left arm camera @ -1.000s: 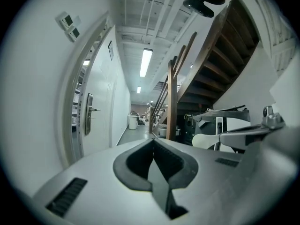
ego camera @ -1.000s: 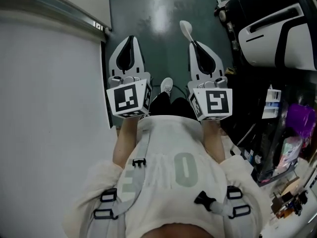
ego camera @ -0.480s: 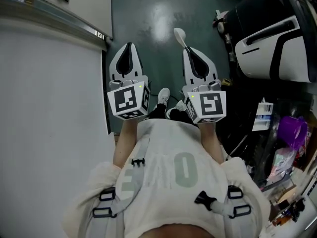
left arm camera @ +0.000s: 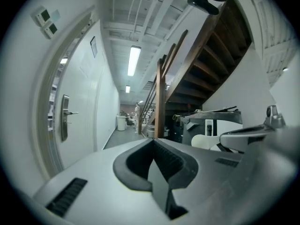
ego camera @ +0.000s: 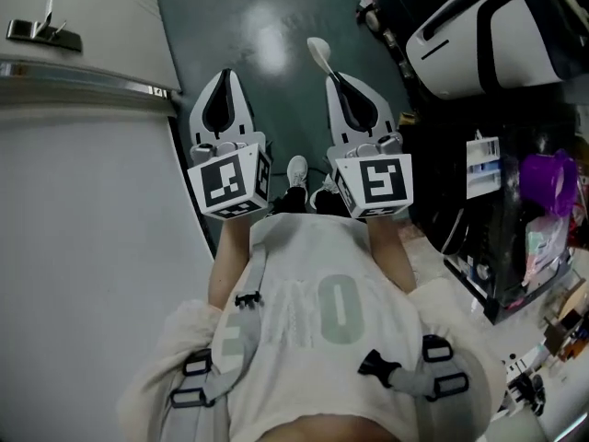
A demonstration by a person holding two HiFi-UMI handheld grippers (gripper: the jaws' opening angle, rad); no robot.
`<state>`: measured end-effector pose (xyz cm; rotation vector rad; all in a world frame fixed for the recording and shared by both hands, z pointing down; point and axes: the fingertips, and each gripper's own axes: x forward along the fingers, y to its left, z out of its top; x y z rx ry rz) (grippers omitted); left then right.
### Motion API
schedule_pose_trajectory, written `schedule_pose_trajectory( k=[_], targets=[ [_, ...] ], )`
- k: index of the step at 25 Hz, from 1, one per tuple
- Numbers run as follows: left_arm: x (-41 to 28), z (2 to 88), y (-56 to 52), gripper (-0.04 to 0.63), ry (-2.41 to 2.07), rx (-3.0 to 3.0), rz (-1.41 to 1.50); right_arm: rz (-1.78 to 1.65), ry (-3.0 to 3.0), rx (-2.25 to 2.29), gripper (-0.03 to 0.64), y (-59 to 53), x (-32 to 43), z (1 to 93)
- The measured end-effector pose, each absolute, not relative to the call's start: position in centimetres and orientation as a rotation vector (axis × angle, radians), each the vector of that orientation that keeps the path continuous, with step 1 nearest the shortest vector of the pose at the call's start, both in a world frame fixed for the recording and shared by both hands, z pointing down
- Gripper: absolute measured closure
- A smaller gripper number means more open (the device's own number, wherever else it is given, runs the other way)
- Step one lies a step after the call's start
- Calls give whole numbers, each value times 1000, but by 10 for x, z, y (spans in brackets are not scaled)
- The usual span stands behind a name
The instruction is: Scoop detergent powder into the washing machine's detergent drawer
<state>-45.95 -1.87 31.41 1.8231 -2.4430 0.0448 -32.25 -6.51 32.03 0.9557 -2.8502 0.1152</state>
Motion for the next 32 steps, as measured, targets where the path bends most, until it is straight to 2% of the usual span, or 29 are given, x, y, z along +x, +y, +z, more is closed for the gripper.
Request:
schedule_pose_trajectory(
  k=[8, 17, 24, 32],
  targets=[
    [-312, 309, -89, 575, -2050, 2268, 44, 146, -2605, 1576, 606, -88, -148, 314],
    [-119, 290, -108, 575, -1547, 2684, 39, 194, -2231, 2120, 606, -45, 39, 316],
    [-7, 297, -87, 575, -1280, 2836, 93, 230, -2059, 2322, 606, -6, 126, 323],
    [63, 299, -79, 575, -1102, 2922, 109, 265, -1916, 2482, 606, 22, 188, 329]
  ],
)
